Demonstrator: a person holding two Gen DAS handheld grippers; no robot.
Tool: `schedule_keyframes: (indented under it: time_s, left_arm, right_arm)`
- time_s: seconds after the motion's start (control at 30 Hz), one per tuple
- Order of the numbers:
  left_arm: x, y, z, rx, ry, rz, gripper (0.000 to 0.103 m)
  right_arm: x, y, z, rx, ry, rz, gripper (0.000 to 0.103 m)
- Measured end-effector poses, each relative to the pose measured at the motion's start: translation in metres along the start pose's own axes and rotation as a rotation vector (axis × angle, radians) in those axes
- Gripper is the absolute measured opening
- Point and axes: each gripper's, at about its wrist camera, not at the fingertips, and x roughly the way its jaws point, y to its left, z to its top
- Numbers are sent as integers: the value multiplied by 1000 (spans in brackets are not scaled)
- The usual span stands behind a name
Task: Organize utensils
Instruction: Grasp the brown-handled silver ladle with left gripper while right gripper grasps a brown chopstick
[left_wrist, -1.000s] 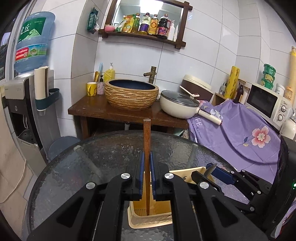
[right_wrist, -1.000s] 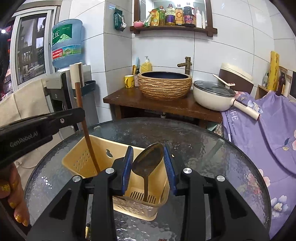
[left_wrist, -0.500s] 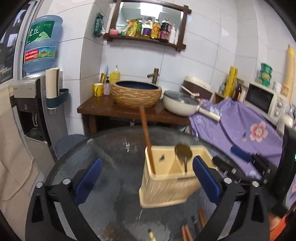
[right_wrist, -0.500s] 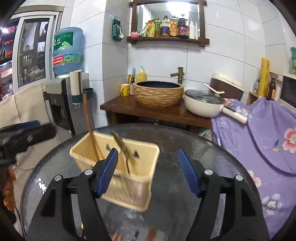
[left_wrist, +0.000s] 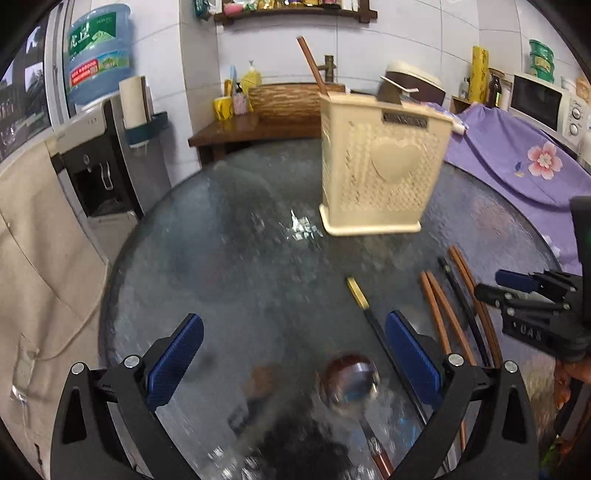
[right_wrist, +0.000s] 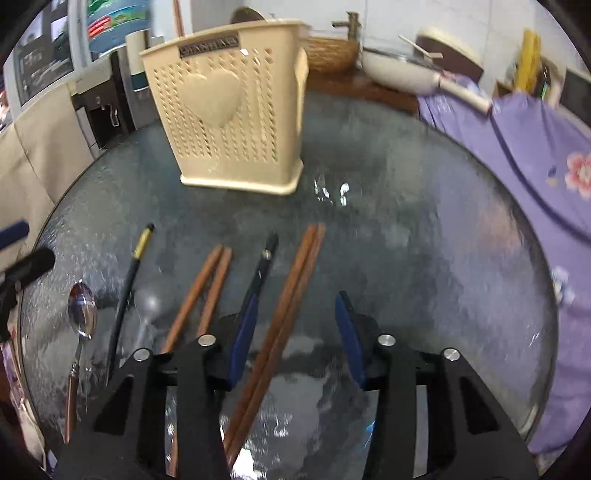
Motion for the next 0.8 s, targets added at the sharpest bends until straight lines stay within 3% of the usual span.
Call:
schedule_keyframes:
  time_s: [0.2, 0.43, 0.53, 0.7, 0.8]
  left_arm:
    - [-1, -5, -17, 11, 15, 10, 96]
    - [-1, -8, -33, 2, 52, -11, 82]
    - [-1, -10, -38, -6, 65, -22, 80]
    - [1, -16, -45, 11, 72, -6, 80]
    - [2, -16, -47, 5, 82, -5, 76]
  right_arm:
    - [2, -5, -10, 42, 25, 22, 37]
    - [2, -9, -11, 74, 25, 0, 30]
    - [4, -14, -10, 99, 36, 32, 29]
    - [13, 0, -2, 23, 52, -28, 26]
    - [20, 3, 6, 33, 50, -16, 23]
